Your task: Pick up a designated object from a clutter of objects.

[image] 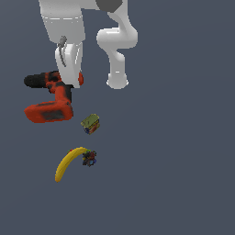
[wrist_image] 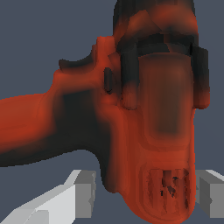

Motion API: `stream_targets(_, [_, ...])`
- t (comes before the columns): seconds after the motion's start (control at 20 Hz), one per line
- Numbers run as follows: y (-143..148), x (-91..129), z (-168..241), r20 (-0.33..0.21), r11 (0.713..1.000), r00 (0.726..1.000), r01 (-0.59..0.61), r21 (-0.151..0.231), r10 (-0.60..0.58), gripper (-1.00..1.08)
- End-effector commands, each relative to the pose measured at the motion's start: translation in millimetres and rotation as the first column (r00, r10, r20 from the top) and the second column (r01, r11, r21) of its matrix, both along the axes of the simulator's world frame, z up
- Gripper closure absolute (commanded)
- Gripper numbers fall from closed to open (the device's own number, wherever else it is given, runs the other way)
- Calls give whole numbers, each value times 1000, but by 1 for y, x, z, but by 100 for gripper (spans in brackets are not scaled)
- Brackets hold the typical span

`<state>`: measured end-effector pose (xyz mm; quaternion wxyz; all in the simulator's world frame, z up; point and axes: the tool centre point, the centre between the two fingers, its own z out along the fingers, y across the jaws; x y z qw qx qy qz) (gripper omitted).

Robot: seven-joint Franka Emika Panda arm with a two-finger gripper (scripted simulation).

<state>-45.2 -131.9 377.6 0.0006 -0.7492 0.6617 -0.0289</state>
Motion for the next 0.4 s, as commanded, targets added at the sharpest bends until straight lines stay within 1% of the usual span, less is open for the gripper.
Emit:
stream_targets(0.0, [-6,4,12,7,1000,1000,-1,-1,1,108])
stream_targets(0.35, [-11,6,19,8,1000,1000,-2,-1,2,108])
